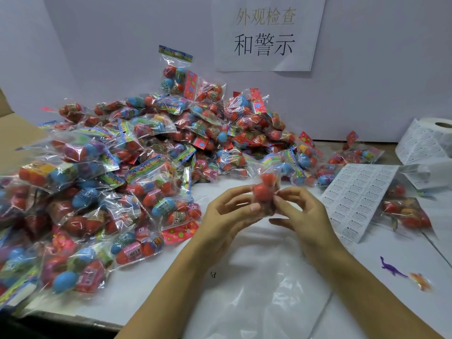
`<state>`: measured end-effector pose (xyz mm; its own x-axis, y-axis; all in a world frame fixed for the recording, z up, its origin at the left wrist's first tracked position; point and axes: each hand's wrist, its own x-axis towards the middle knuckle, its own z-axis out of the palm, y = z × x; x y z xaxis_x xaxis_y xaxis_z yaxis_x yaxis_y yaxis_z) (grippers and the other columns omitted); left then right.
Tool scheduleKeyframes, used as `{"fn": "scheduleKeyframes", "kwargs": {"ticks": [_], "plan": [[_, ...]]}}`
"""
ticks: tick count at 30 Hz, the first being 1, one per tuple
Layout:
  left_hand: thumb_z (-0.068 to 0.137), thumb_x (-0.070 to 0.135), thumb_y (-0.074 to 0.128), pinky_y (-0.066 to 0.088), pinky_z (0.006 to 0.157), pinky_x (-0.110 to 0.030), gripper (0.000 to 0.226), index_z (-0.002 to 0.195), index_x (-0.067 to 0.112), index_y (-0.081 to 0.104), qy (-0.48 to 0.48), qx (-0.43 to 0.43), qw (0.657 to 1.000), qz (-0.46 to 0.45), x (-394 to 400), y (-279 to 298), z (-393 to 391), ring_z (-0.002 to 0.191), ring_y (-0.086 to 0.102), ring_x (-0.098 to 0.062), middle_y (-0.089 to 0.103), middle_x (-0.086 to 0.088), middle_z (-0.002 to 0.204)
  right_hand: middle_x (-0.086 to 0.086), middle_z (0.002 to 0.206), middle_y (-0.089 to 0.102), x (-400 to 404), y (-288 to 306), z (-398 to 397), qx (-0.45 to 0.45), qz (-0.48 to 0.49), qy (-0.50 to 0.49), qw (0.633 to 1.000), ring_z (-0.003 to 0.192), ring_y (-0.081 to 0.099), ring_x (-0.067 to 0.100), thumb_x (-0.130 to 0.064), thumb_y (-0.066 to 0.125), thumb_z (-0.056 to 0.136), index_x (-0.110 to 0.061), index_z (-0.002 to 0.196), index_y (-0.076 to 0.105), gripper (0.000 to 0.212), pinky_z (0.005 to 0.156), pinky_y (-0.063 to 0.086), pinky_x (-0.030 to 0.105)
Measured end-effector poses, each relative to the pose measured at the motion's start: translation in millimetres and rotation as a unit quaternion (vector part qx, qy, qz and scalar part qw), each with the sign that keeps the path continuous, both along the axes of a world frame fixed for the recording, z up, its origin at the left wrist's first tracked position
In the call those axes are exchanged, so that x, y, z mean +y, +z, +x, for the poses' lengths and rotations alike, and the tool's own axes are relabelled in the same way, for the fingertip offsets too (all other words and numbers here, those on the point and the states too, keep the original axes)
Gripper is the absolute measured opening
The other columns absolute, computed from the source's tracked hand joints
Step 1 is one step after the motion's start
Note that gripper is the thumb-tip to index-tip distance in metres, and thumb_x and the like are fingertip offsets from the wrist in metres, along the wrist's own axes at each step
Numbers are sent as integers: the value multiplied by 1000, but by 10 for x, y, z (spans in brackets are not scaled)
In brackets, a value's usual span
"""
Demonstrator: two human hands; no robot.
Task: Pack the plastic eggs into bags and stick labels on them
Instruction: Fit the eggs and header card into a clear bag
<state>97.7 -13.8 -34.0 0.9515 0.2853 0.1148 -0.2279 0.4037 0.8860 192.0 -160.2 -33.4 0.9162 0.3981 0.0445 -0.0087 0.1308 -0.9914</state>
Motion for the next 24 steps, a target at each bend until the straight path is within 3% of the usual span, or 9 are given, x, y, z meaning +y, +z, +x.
{"fn": "scheduleKeyframes", "kwargs": {"ticks": [3, 6, 9, 13, 17, 20, 24], "plan": [[80, 3, 75, 56, 99, -44, 37, 115, 14, 78, -40, -11, 999, 18, -14, -8, -11, 107, 71, -31, 74, -16, 111, 13, 97, 76, 13, 21, 12, 113, 39, 74, 990, 84, 73, 21, -10, 61, 97, -6, 105, 71, 13, 68, 60, 31], [81, 0, 72, 53, 105, -47, 36, 115, 11, 78, -37, 0, 999, 38, -25, -24, -4, 107, 71, -32, 75, -18, 110, 15, 95, 75, 22, 13, 25, 149, 50, 108, 982, 84, 71, 24, -4, 58, 95, -3, 104, 73, 18, 74, 62, 34], [82, 1, 69, 57, 98, -43, 33, 111, 12, 79, -19, 7, 999, 37, -8, -44, 9, 104, 72, -30, 75, -18, 109, 14, 93, 77, 31, 7, 25, 144, 59, 98, 983, 81, 73, 21, -5, 61, 94, -3, 104, 72, 15, 78, 64, 35], [83, 12, 76, 60, 87, -37, 27, 109, 9, 75, 23, 35, 999, 30, 8, -21, 20, 104, 73, -30, 74, -19, 113, 14, 92, 76, 22, -21, 20, 110, 56, 52, 991, 80, 73, 20, -6, 67, 92, -3, 102, 69, 11, 71, 62, 31], [79, 7, 82, 62, 73, -35, 32, 108, 4, 70, 89, 91, 992, 20, 0, -27, 44, 85, 74, -30, 72, -22, 103, 17, 90, 75, 19, -18, -5, 81, 88, 48, 992, 82, 73, 25, 0, 70, 85, 2, 99, 69, 14, 72, 61, 30], [86, -1, 72, 64, 69, -39, 38, 122, 5, 62, 86, 110, 989, -56, 46, 7, 49, 80, 75, -30, 73, -23, 105, 20, 102, 75, -5, 52, -57, 52, 129, 118, 983, 97, 72, 30, -14, 73, 77, -4, 95, 77, 21, 80, 60, 35], [67, 13, 61, 57, 58, -30, 46, 112, 5, 61, 12, 61, 981, -185, 154, 32, 12, 66, 67, -17, 73, -8, 85, 19, 115, 74, -44, 132, -140, 32, 175, 242, 954, 110, 70, 36, -12, 78, 80, -13, 92, 81, 13, 88, 59, 37]]}}
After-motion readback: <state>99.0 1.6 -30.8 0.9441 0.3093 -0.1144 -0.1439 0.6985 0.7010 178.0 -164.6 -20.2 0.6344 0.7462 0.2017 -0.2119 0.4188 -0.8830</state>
